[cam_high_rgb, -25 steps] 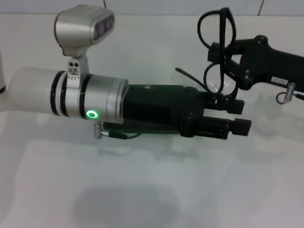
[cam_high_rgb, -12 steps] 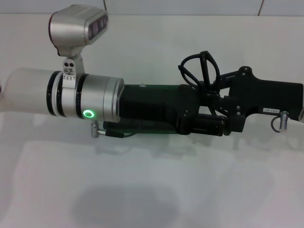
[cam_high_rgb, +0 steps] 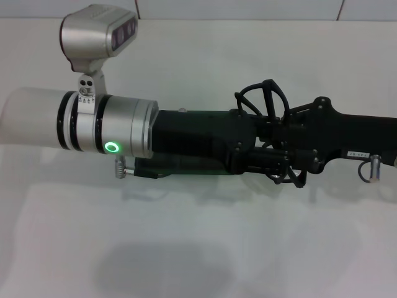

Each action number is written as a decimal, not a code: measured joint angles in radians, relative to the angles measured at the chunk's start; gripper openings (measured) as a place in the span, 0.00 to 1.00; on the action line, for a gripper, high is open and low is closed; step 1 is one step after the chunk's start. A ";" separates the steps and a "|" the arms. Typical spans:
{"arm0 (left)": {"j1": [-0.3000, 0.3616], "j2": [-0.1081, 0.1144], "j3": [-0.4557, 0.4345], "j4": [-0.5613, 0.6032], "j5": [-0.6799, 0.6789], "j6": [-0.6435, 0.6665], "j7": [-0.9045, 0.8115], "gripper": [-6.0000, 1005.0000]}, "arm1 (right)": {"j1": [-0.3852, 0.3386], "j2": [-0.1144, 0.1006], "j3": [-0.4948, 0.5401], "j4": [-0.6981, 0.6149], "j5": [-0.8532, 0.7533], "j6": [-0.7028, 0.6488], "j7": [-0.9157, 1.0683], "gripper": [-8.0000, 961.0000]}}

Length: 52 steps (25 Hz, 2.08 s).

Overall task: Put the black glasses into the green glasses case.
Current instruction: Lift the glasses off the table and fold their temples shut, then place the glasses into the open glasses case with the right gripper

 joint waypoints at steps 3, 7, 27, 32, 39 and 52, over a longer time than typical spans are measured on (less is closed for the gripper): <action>0.001 0.001 0.000 0.000 0.000 0.000 0.000 0.65 | 0.000 -0.002 0.001 0.000 0.000 0.008 0.000 0.12; 0.003 0.008 -0.004 0.000 -0.002 0.001 -0.001 0.65 | -0.004 -0.002 0.017 -0.001 0.000 0.024 0.000 0.12; 0.211 -0.033 -0.660 -0.025 -0.007 -0.242 0.363 0.65 | -0.033 0.009 -0.268 -0.346 -0.184 0.338 0.237 0.13; 0.201 -0.033 -0.660 -0.030 -0.006 -0.369 0.366 0.65 | -0.036 0.010 -0.466 -0.523 -0.378 0.547 0.442 0.13; 0.187 -0.033 -0.667 -0.030 -0.006 -0.374 0.366 0.65 | 0.011 0.013 -0.603 -0.576 -0.493 0.663 0.576 0.13; 0.172 -0.031 -0.663 -0.040 -0.006 -0.390 0.354 0.65 | 0.027 0.015 -0.839 -0.584 -0.539 0.967 0.574 0.13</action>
